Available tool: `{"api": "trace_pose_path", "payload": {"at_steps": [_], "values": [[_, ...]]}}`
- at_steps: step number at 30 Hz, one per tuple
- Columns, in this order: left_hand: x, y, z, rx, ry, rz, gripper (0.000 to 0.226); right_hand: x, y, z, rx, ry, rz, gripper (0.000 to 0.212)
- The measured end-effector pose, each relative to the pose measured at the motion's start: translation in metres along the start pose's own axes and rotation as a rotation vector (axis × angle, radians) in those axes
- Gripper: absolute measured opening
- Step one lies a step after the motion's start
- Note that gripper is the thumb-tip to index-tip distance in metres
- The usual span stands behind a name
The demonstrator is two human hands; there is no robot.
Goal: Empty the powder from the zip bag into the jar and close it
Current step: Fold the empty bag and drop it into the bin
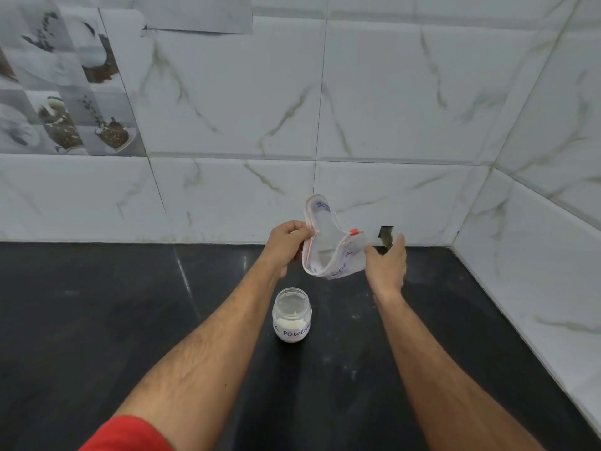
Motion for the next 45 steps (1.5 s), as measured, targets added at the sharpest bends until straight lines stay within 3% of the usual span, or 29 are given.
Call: {"api": "trace_pose_path", "payload": {"at_steps": [6,10,13,16,21,25,31,35,37,41,45], "values": [[-0.016,-0.004,0.007,-0.002,-0.026,-0.013,0.013,0.004,0.007,-0.021,0.262,-0.070,-0.318,0.035],[-0.015,-0.008,0.007,0.005,-0.031,0.025,0.015,0.008,0.009,-0.027,0.306,-0.119,-0.357,0.017],[-0.005,-0.013,0.010,-0.014,-0.082,0.070,0.030,0.011,-0.002,-0.027,0.327,-0.123,-0.367,0.005],[0.009,-0.019,0.014,-0.047,-0.170,0.147,0.031,0.017,-0.017,-0.030,0.339,-0.101,-0.369,0.007],[0.032,-0.031,0.019,-0.076,-0.331,0.275,0.009,0.027,-0.043,-0.041,0.345,-0.084,-0.397,0.006],[0.035,-0.038,0.023,-0.027,-0.310,0.151,0.023,0.036,-0.056,-0.057,0.333,-0.129,-0.405,0.008],[0.037,-0.034,0.039,-0.061,-0.206,-0.084,0.015,0.046,-0.072,-0.075,0.197,-0.333,-0.345,0.016],[0.031,-0.030,0.040,-0.137,-0.226,-0.066,0.007,0.042,-0.079,-0.076,0.161,-0.390,-0.301,0.018],[0.024,-0.028,0.035,-0.130,-0.083,-0.078,0.006,0.041,-0.078,-0.078,0.108,-0.456,-0.288,0.018],[0.001,-0.016,0.009,-0.028,0.074,-0.199,0.024,0.039,-0.074,-0.079,-0.065,-0.595,-0.284,0.014],[-0.014,-0.007,-0.005,-0.067,0.150,-0.104,0.010,0.039,-0.073,-0.077,-0.124,-0.621,-0.272,0.013]]}}
Point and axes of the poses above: each hand's wrist, its own y-axis away from the middle knuckle, its own x-axis out of the back of the hand, z = x × y, the point moved 3 cm from there along -y, towards the middle knuckle, and after that the axes turned 12 degrees about z, right-handed, at the moved point
